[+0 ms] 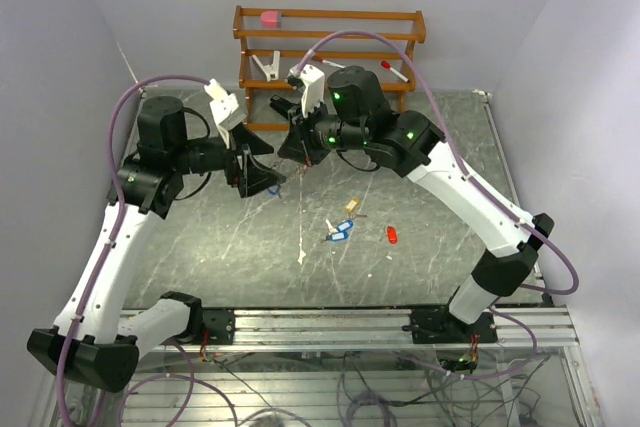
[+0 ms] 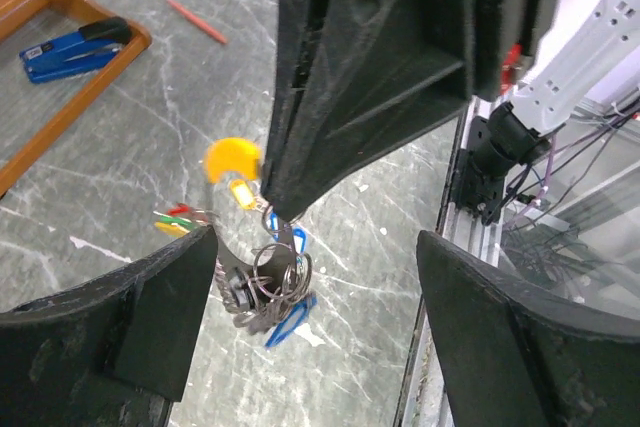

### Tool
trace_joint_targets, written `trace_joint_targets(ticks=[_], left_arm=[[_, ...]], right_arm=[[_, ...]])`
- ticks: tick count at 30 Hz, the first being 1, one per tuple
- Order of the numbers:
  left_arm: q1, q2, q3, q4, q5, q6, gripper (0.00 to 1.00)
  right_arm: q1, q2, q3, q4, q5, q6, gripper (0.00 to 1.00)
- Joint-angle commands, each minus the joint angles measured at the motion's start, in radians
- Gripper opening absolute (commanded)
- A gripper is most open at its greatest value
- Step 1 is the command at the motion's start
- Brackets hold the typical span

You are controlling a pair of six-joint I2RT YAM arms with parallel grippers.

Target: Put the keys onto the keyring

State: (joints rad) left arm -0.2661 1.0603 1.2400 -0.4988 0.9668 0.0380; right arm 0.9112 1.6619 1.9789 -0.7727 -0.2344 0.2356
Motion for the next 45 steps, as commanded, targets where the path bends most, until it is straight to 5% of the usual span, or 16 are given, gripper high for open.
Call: trace_joint_targets(ticks=[1,9,29,45], left_arm=[[-0.008,-0.016,-0.004,0.022,0.080,0.037,0.91],[-0.011,-0.016,-0.009,0.032,0.103,0.050,0.83],[-0.034,0.001,-0.031,0.088,0.154,0.008,0.84],[-0.042,0.008,-0.017,-0.067,-0.009,0.176,0.81]], right_arm=[[0.003,-0.038,0.027,0.018,-0.031,0.009,0.00],[0.003,-0.038,0.045,0.015,-0.052,0.017,0.00],[0.006,-0.047,0.027,0.065,-0.055,0.046,0.00],[0.012,-0.070,0.001,0.067,-0.045,0.043,0.00]])
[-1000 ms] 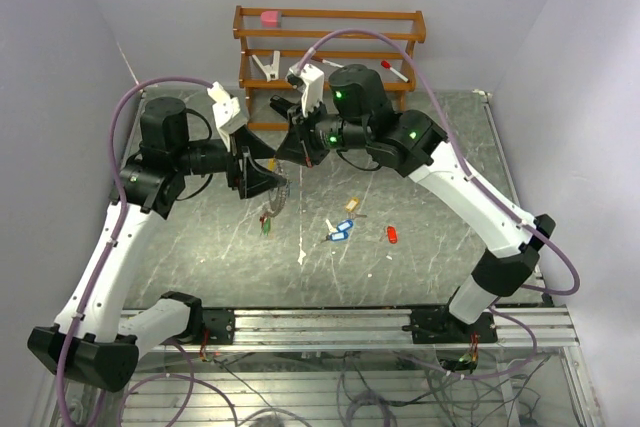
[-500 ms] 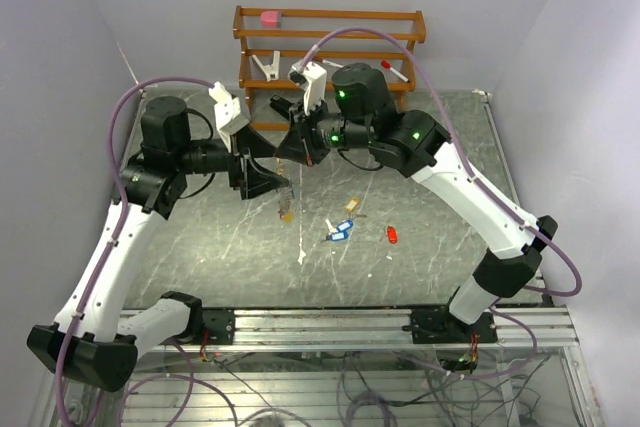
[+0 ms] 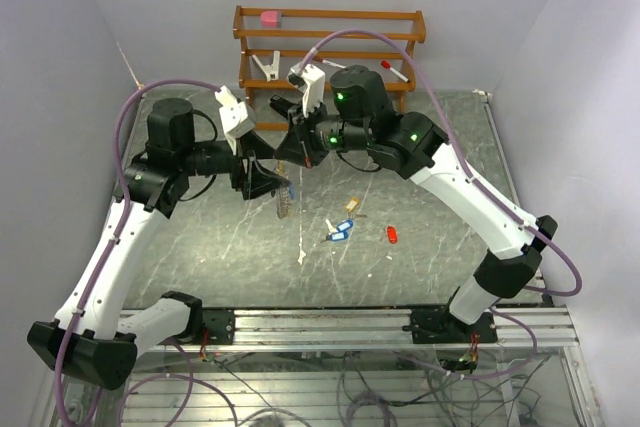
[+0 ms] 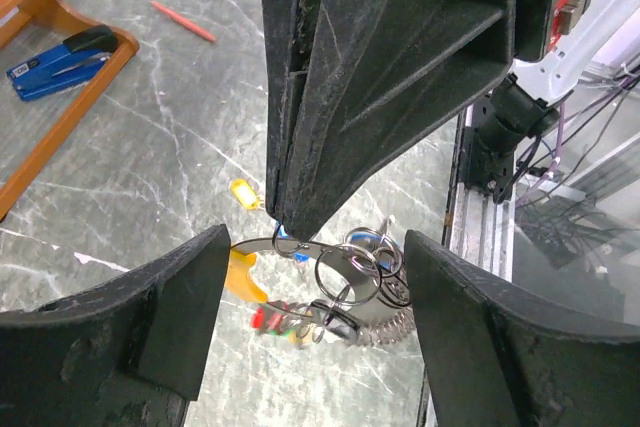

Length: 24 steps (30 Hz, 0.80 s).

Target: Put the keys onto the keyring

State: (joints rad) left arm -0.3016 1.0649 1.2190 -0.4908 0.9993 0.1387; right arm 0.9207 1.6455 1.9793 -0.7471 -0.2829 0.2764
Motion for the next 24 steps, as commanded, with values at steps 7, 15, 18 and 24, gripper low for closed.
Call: trace_joint_targets(ticks=[7,15,18,24], left_arm=[[-0.007,0.002,-0.002,-0.038,-0.023,0.059,0.77],[-0.007,0.039,0.026,-0.078,0.055,0.099,0.74],[-0.007,0.060,0.042,-0.094,0.129,0.096,0.78],[-0.008,0.097,0.104,-0.231,0.167,0.184,0.84]], right_arm=[[0.003,-0.065,-0.016,0.054,-0.002,0.010,0.00],[0.005,-0.069,-0.027,0.058,0.014,0.008,0.00],[0.005,-0.066,-0.033,0.064,0.023,0.013,0.00],[0.043,-0.040,-0.019,0.046,0.087,-0.005,0.00]])
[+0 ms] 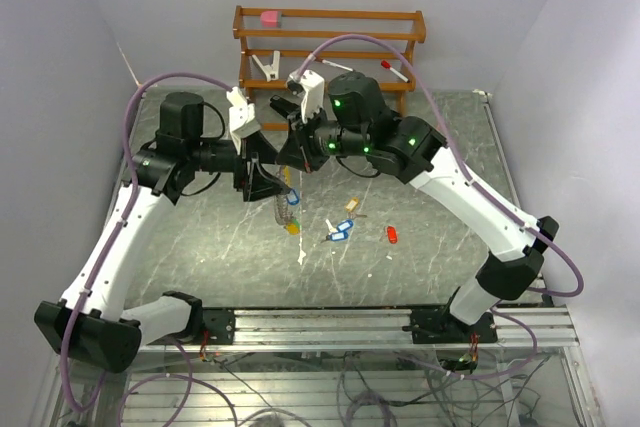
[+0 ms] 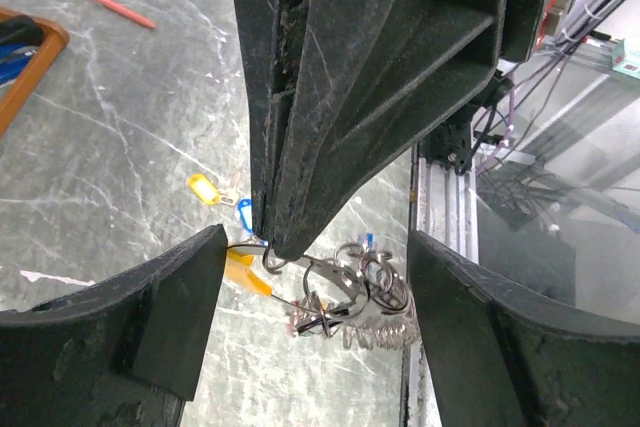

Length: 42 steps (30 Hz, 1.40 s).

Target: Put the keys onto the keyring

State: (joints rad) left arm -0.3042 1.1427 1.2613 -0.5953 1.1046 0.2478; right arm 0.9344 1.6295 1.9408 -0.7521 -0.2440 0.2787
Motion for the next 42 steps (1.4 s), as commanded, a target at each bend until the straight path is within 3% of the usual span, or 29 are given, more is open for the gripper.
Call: trace_joint_targets(ticks=[1,4,12,20,26,32,42], left_arm=[[-0.006,0.029,0.085,-0.178,0.066,0.116,0.85],[-0.005,0.051,0.135,-0.280,0.076,0.195,0.87],[-0.006,0.047,0.151,-0.276,0.053,0.187,0.87],[-0.006,0.019,0.121,-0.230,-0.002,0.165,0.78],[-0.005,0.021,0.161,-0.295,-0.061,0.232,0.70],[-0.005,0.037,0.188,-0.327,-0.218,0.236,0.74],[-0.004,0.007,0.187,-0.290,-0.310,0.230,0.80]], right_arm=[[0.037,-0.019,0.029,0.043,0.064,-0.013,0.00],[0.067,-0.011,0.057,0.022,0.122,-0.033,0.00],[0.118,-0.002,0.086,-0.022,0.230,-0.061,0.00],[0.136,-0.016,0.078,-0.025,0.261,-0.059,0.00],[0.141,-0.024,0.084,-0.031,0.265,-0.059,0.00],[0.144,-0.033,0.087,-0.040,0.263,-0.054,0.00],[0.149,-0.037,0.084,-0.044,0.263,-0.050,0.00]])
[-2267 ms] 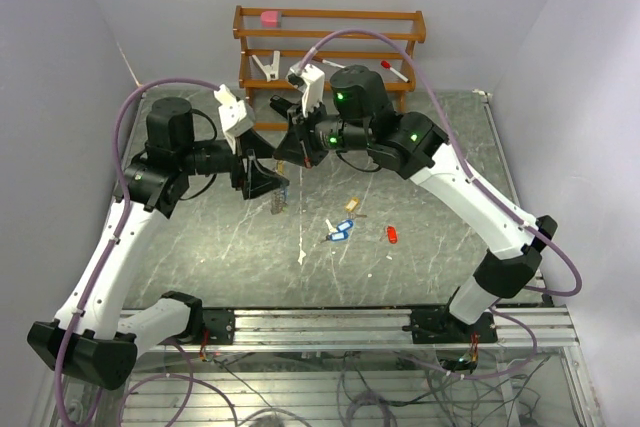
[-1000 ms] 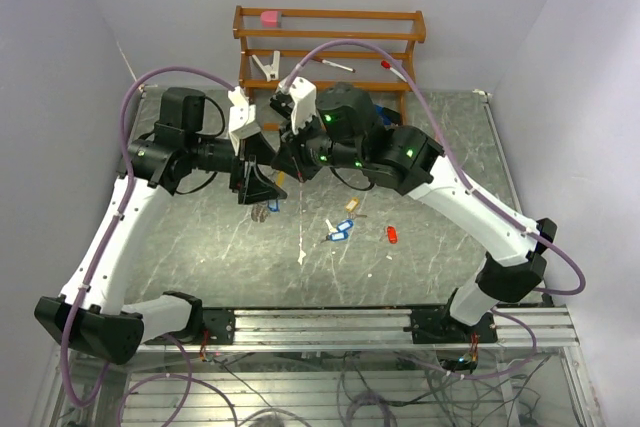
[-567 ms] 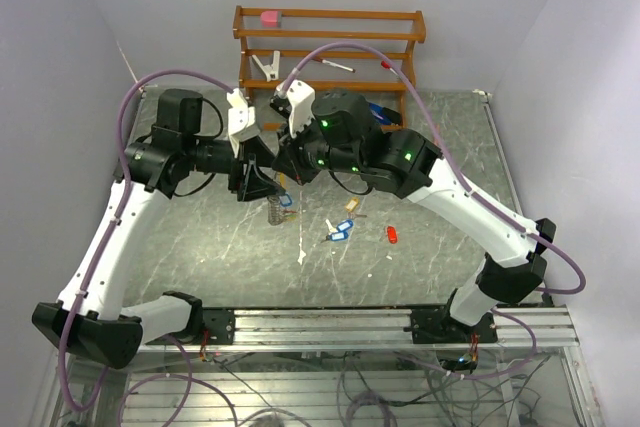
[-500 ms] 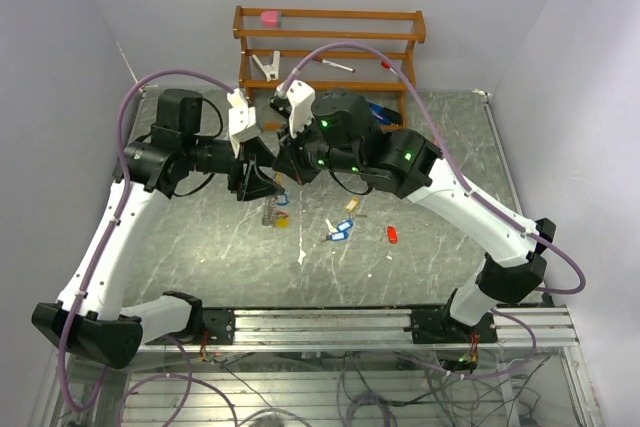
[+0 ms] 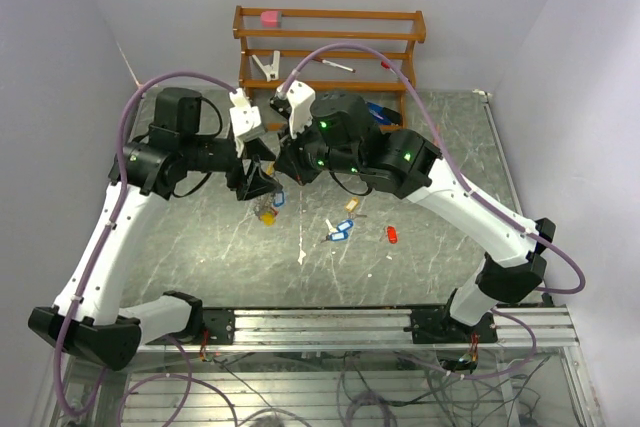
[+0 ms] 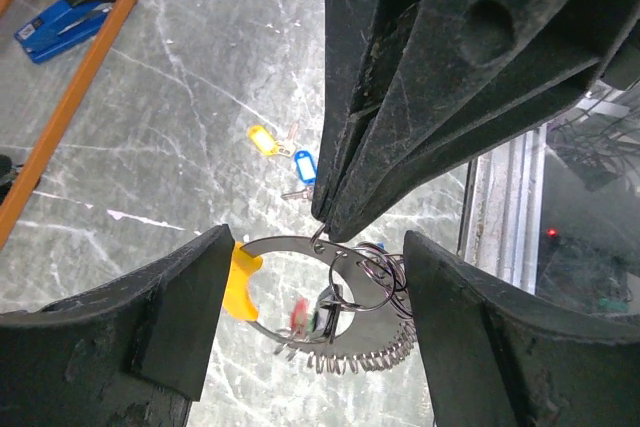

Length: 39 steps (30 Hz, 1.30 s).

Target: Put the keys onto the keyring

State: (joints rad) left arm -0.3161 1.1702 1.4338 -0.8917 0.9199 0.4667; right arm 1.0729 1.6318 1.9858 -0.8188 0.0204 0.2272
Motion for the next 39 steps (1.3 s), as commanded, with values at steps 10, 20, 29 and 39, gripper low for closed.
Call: trace_joint_targets(ticks=[10,20,29,39], left_arm=[[0.006,-0.069,0.020,0.035,-0.127,0.027,0.77],[0.007,-0.071,0.005,0.028,-0.029,0.042,0.78],[0.006,-0.052,0.037,0.084,-0.035,-0.046,0.80],[0.006,-0.050,0.019,0.260,0.101,-0.263,0.87]], right_arm=[[0.012,-0.064,0.016,0.031,0.020,0.004,0.00],[0.012,-0.071,-0.020,0.070,0.006,0.021,0.00],[0.014,-0.069,-0.017,0.044,0.021,0.027,0.00],[0.019,-0.060,-0.002,0.035,0.038,0.027,0.00]])
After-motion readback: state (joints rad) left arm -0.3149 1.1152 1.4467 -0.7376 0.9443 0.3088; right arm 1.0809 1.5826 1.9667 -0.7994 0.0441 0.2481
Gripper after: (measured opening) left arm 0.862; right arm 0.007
